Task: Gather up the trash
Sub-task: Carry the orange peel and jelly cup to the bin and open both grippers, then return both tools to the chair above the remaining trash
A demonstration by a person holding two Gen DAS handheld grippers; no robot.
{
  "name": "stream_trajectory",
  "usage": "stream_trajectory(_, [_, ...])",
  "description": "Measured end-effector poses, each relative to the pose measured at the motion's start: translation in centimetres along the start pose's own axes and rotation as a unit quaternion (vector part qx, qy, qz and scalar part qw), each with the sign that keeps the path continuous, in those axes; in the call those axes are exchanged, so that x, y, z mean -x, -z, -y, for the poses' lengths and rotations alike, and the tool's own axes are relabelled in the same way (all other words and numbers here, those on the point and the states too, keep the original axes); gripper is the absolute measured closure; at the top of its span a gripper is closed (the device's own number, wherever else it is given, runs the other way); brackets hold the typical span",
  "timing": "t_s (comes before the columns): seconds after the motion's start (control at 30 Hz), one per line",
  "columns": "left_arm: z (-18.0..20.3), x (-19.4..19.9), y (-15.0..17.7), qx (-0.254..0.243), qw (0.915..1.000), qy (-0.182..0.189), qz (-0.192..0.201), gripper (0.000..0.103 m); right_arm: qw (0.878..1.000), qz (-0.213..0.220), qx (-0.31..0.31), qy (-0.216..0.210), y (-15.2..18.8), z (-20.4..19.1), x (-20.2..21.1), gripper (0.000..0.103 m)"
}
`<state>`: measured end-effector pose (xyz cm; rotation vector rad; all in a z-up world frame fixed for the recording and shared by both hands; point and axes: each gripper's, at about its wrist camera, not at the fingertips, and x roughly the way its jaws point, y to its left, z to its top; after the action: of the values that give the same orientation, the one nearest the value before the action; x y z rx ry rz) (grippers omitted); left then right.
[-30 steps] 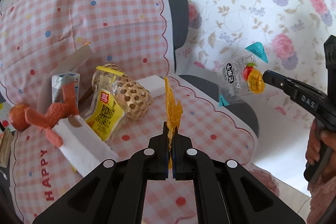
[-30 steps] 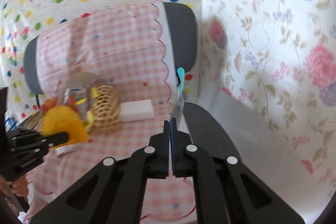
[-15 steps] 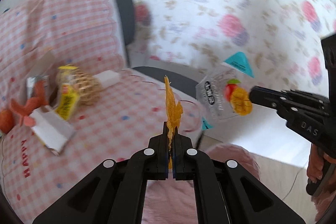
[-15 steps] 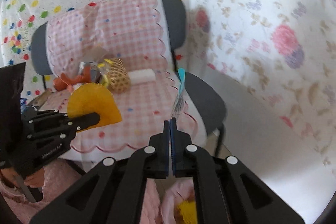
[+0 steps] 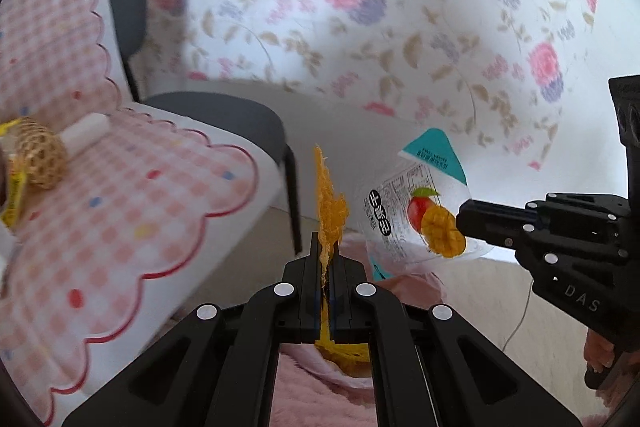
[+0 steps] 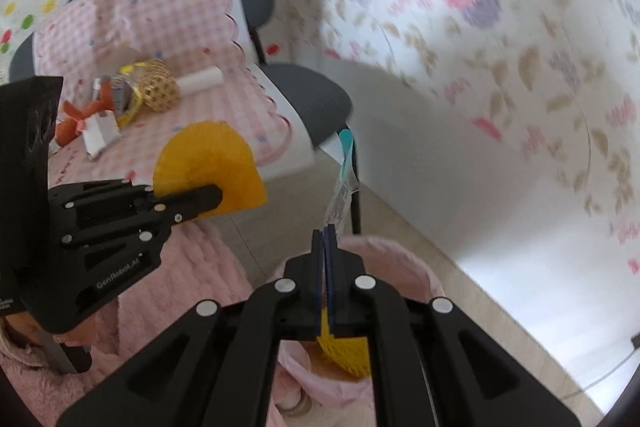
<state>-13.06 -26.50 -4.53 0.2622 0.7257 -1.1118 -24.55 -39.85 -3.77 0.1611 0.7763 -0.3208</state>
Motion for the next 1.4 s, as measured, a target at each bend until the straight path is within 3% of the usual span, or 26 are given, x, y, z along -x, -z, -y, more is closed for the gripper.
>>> stream_trajectory(0.43, [3.0, -5.6, 0.1, -0.037, 0.9966, 0.034, -0.065, 0.098, 0.998, -0.045, -0.049, 0.021, 2.2, 4.0, -2.5, 0.101])
stream_trajectory(0.5, [3.1, -5.9, 0.0, -0.035, 0.9963, 0.034, -0.07, 0.09, 0.997, -0.049, -0.057, 0.021, 2.3, 4.6, -2.8, 0.101])
stream_trajectory(0.57, [3.0, -6.1, 0.0, -0.031, 0.9964, 0.034, -0.072, 0.067, 0.996, -0.054, -0.063, 0.025, 2.5, 5.1, -3.2, 0.1])
stream_trajectory(0.67, [2.8, -6.3, -0.1, -0.029, 0.9962, 0.035, -0.074, 0.065, 0.995, -0.062, -0.066, 0.032, 2.7, 5.4, -3.7, 0.1])
stream_trajectory(0.73, [2.4, -6.0, -0.2, -0.024, 0.9968, 0.03, -0.07, 0.063, 0.995, -0.066, -0.066, 0.031, 2.7, 5.5, -3.9, 0.091])
stream_trajectory(0.77, [2.0, -5.6, -0.3, -0.019, 0.9973, 0.025, -0.066, 0.061, 0.995, -0.066, -0.065, 0.033, 2.8, 5.5, -4.0, 0.086])
stream_trajectory(0.8, [1.6, -5.2, -0.4, -0.012, 0.9978, 0.021, -0.061, 0.06, 0.995, -0.065, -0.064, 0.038, 2.8, 5.5, -4.0, 0.071])
stream_trajectory(0.83, [1.2, -4.8, -0.5, -0.007, 0.9983, 0.017, -0.056, 0.058, 0.995, -0.066, -0.061, 0.042, 2.8, 5.4, -4.1, 0.065])
stream_trajectory(1.0, [-1.3, -1.9, -0.8, 0.015, 0.999, -0.031, -0.03, 0.056, 0.996, -0.057, -0.051, 0.041, 2.2, 5.0, -3.9, 0.065])
stream_trajectory(1.2, [-4.5, 2.5, -0.6, 0.038, 0.9958, -0.084, -0.003, 0.055, 1.0, -0.007, -0.028, 0.006, -0.9, 2.7, -2.3, 0.065])
stream_trajectory(1.4, [-8.9, 8.0, 0.7, 0.088, 0.9842, -0.152, 0.024, 0.052, 0.998, 0.024, 0.017, -0.059, -4.8, -1.8, -2.3, 0.065])
